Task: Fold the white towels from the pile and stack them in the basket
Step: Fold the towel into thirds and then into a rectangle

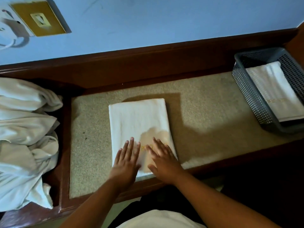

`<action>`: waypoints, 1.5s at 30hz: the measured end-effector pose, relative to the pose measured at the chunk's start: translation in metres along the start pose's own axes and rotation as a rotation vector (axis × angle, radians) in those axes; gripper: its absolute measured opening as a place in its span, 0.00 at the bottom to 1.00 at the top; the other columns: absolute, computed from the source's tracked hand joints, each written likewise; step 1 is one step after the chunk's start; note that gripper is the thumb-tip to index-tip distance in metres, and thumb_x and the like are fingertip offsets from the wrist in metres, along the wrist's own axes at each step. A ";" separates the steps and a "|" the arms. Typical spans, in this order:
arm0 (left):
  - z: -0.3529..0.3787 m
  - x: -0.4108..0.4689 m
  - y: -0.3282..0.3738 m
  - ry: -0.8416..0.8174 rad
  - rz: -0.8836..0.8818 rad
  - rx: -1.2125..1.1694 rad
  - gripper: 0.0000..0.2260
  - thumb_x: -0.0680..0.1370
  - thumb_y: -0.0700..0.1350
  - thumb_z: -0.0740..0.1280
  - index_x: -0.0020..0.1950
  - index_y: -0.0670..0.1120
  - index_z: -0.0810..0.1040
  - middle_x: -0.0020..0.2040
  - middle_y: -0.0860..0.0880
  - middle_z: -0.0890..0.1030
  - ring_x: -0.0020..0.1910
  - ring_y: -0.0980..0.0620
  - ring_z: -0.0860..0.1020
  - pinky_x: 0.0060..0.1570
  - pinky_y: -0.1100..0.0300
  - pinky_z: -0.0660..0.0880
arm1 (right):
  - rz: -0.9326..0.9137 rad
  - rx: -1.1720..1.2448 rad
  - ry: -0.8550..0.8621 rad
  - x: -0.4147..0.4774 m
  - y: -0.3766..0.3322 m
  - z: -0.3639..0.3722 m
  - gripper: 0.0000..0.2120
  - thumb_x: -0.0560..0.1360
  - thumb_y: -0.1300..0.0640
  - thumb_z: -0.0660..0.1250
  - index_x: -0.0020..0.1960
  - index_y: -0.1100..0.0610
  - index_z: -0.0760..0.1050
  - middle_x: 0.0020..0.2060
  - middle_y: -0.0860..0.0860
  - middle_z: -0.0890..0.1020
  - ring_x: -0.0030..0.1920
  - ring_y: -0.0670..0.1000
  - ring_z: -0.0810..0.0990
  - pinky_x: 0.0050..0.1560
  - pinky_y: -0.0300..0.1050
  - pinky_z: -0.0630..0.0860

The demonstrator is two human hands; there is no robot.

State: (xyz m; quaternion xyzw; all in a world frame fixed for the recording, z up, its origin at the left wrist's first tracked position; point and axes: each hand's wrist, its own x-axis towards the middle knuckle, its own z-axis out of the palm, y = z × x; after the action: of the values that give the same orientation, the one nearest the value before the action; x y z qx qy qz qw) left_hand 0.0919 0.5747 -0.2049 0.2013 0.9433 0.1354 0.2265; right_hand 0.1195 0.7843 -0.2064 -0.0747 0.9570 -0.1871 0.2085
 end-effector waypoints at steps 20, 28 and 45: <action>-0.014 0.036 -0.029 0.134 0.012 0.129 0.38 0.81 0.66 0.46 0.82 0.46 0.36 0.81 0.45 0.31 0.80 0.45 0.32 0.78 0.47 0.36 | 0.062 -0.145 0.199 0.028 0.029 0.004 0.36 0.80 0.38 0.48 0.82 0.53 0.43 0.81 0.52 0.39 0.80 0.53 0.36 0.77 0.60 0.42; 0.013 0.074 -0.040 0.145 0.055 0.132 0.38 0.82 0.67 0.50 0.83 0.49 0.38 0.82 0.48 0.34 0.81 0.47 0.35 0.79 0.48 0.40 | 0.068 -0.096 0.199 0.064 0.048 0.022 0.36 0.82 0.34 0.45 0.82 0.51 0.39 0.81 0.50 0.38 0.80 0.50 0.36 0.78 0.52 0.37; -0.018 0.187 -0.071 0.393 -0.023 -0.031 0.33 0.82 0.56 0.51 0.83 0.42 0.47 0.83 0.44 0.44 0.82 0.48 0.41 0.80 0.51 0.41 | 0.102 -0.044 0.423 0.220 0.046 -0.023 0.34 0.79 0.40 0.54 0.81 0.50 0.53 0.81 0.56 0.53 0.81 0.56 0.49 0.79 0.53 0.46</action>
State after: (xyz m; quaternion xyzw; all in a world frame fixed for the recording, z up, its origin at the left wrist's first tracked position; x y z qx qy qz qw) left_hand -0.0917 0.5915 -0.2838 0.1569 0.9694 0.1841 0.0426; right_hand -0.0920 0.7858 -0.2866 0.0103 0.9859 -0.1669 0.0107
